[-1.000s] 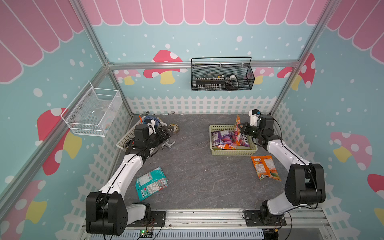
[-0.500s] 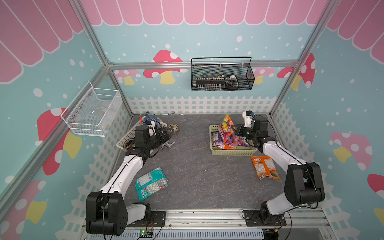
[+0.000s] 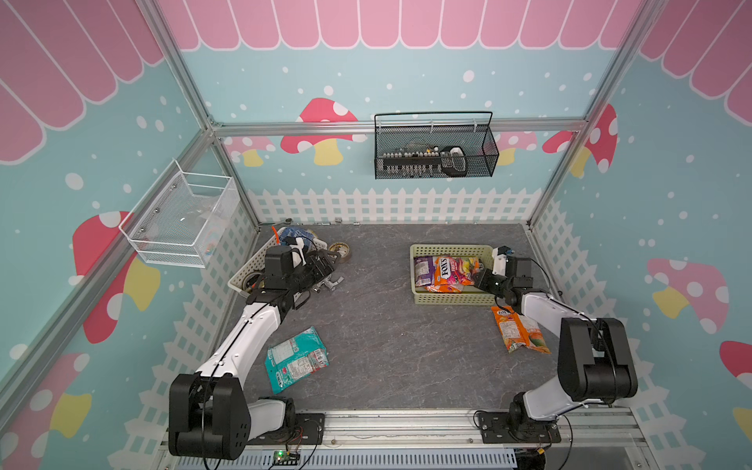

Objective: Put the candies in the basket
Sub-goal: Place the candy in the basket, then pick up the candy at the center of the board.

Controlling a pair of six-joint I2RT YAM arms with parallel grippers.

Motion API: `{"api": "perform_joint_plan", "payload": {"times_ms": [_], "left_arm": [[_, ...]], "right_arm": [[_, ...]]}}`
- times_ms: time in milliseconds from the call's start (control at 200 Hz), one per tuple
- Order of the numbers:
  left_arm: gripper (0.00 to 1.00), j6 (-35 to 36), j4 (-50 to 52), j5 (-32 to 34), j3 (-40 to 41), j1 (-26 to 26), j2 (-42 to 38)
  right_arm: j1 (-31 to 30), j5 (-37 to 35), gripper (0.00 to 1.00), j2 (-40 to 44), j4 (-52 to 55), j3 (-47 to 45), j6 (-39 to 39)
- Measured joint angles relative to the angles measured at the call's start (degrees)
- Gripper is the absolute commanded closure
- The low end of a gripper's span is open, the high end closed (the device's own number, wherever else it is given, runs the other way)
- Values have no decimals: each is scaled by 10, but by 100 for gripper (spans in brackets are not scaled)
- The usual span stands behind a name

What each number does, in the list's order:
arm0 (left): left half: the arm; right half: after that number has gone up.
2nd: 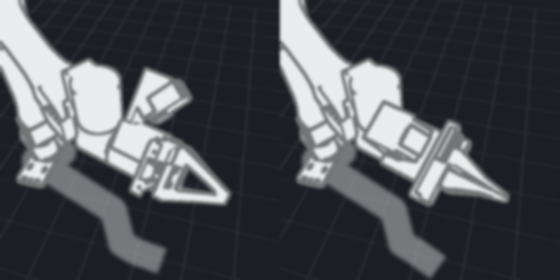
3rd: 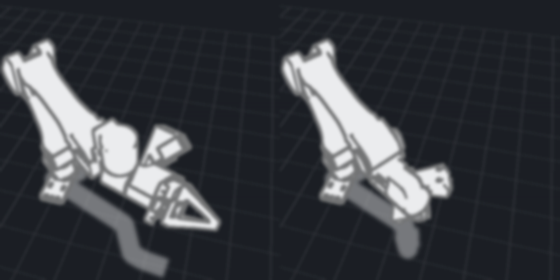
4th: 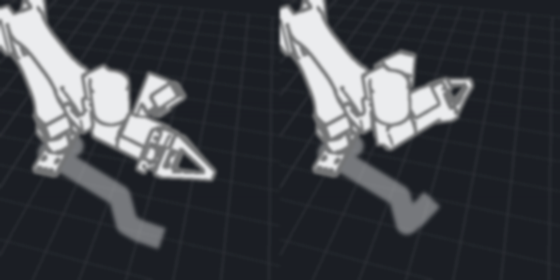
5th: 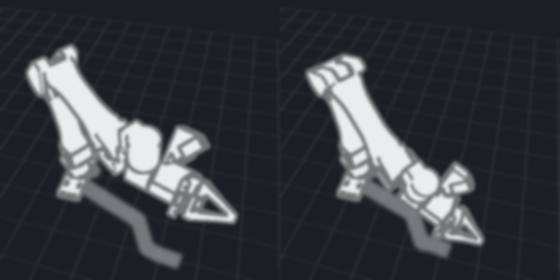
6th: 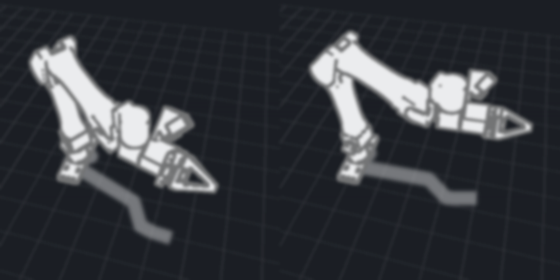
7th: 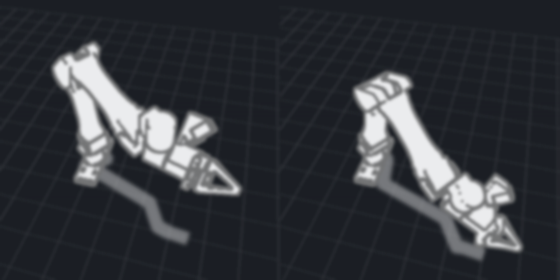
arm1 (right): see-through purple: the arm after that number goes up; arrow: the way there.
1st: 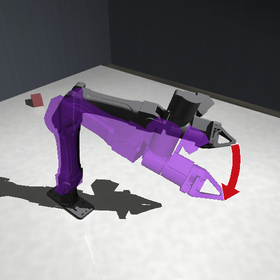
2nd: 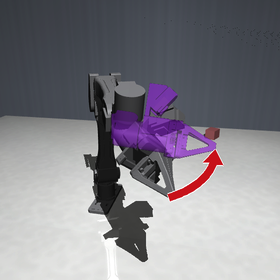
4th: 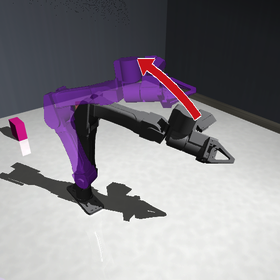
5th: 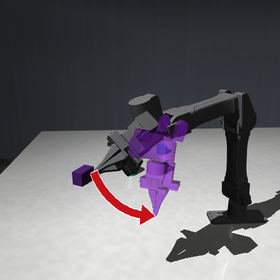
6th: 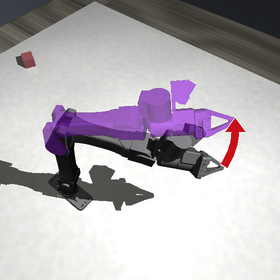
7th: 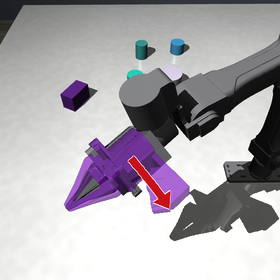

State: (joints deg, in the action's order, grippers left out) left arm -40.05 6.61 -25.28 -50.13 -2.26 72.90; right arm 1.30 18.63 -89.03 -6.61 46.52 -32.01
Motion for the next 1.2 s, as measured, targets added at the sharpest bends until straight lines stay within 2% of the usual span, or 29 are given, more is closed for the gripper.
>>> {"api": "perform_joint_plan", "payload": {"times_ms": [95, 245, 395, 590, 650, 675, 700, 750, 796, 1006, 1201], "left_arm": [[1, 0, 0, 1, 0, 0, 0], [1, 0, 2, 6, 12, -3, 0], [1, -12, 24, 49, 31, -24, -4], [2, -76, 109, 153, 64, -30, -33], [9, -104, 150, 201, 64, -30, -39], [15, -112, 168, 220, 64, -30, -41], [20, -122, 183, 241, 64, -30, -43], [33, -147, 214, 280, 66, -28, -49], [33, -157, 235, 307, 70, -24, -56], [39, -212, 299, 382, 120, 4, -97], [52, -221, 310, 391, 152, 4, -87]], "right_arm": [[7, -9, 99, 0, 5, 0, 6], [14, -24, 72, -1, 30, 12, 19], [14, -44, 50, -2, 45, 46, 38], [14, -60, 37, 2, 75, 92, 49], [13, -61, 33, 13, 85, 94, 52], [12, -61, 30, 19, 90, 94, 54], [10, -61, 20, 28, 97, 94, 56], [5, -60, 11, 47, 105, 94, 52], [-4, -58, 6, 67, 111, 94, 56], [-71, -47, 2, 140, 118, 94, 52], [-203, -9, 7, 122, 110, 98, 42]]}}
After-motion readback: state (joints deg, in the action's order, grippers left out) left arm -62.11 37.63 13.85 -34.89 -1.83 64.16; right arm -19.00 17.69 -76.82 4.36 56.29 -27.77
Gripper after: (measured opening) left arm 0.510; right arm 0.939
